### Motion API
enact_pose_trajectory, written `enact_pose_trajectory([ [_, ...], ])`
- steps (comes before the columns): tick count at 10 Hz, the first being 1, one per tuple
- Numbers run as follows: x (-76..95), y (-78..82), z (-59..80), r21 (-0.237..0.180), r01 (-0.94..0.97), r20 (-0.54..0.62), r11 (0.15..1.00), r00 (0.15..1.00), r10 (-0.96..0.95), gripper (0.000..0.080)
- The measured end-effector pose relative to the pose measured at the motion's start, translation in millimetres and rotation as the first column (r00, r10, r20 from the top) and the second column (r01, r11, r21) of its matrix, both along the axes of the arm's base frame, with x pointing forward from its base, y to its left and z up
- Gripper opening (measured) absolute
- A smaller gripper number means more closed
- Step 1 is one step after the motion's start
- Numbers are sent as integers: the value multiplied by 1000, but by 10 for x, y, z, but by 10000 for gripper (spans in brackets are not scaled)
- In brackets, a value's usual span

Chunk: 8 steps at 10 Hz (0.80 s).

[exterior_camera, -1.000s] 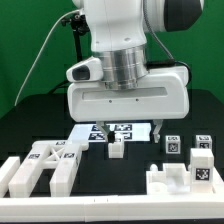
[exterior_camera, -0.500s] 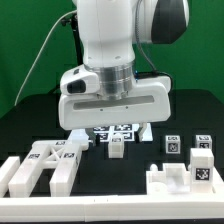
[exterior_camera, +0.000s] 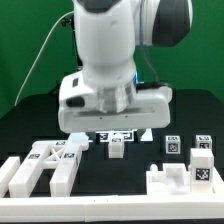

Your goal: Assemble chair

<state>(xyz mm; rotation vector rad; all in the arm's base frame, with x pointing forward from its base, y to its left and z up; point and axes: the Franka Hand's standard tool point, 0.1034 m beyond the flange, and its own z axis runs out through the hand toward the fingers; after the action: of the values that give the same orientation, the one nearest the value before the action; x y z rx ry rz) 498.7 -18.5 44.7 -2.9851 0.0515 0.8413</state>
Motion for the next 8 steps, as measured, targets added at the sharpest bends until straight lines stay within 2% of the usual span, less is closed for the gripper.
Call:
enact_pose_trajectory([
  [3,-212,-29,-117,-63,51,-295,997,953,-68,649],
  [4,-180,-54,-133,-64,47,-357,997,932,-67,649],
  [6,-174,-63,-152,-67,49,-361,997,930,-70,649],
  [8,-366,-39,-213,-65,70,-405,995,910,-90,649],
])
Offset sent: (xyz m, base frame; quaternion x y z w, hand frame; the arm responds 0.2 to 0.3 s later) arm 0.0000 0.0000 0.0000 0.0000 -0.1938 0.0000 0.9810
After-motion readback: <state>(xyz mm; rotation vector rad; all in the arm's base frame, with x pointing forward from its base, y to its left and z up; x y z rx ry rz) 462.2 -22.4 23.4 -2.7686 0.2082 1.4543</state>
